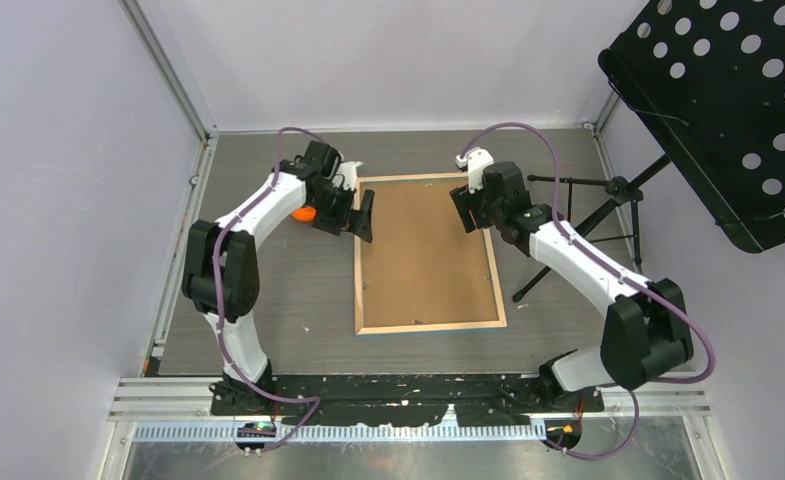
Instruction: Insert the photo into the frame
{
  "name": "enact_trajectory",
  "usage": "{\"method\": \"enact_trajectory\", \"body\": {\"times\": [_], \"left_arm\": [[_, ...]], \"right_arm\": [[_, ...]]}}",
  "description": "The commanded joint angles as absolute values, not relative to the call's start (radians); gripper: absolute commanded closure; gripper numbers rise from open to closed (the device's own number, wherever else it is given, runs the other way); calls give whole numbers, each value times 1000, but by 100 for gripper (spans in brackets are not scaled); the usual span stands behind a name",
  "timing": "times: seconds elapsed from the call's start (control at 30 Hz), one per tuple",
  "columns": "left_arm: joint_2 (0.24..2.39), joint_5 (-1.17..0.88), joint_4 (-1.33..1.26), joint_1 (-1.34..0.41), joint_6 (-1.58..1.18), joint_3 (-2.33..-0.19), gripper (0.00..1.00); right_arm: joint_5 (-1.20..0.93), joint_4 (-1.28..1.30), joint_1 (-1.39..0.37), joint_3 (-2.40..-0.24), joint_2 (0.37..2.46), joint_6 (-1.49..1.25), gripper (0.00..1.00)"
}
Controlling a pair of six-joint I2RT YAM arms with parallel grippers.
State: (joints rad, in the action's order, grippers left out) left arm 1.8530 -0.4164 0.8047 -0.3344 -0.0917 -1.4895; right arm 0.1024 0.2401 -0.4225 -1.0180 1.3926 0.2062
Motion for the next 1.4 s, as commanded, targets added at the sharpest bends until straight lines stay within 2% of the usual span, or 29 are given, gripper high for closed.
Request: {"method": "enact_trajectory", "body": {"times": [0.0, 0.2, 0.47, 0.6, 0.83, 1.03, 1.37], "left_arm": [[1861, -395, 728, -359, -78, -1453, 0], [1895, -377, 707, -384, -80, -1434, 3], [1958, -347, 735, -395, -78, -1484, 11], [1967, -349, 735, -402, -80, -1483, 13], [1951, -363, 713, -405, -80, -1431, 24], [1938, -360, 702, -405, -77, -1398, 24], [1931, -367, 707, -405, -72, -1397, 21]], "right_arm": [[86, 215, -373, -1052, 1445, 123, 30], [45, 211, -331, -1006, 1447, 115, 30], [-16, 218, -300, -937, 1470, 123, 32], [-51, 223, -267, -949, 1511, 107, 32], [-80, 252, -232, -1007, 1621, 78, 36], [-108, 275, -207, -1058, 1707, 46, 43], [-158, 316, -192, -1060, 1736, 22, 64]]}}
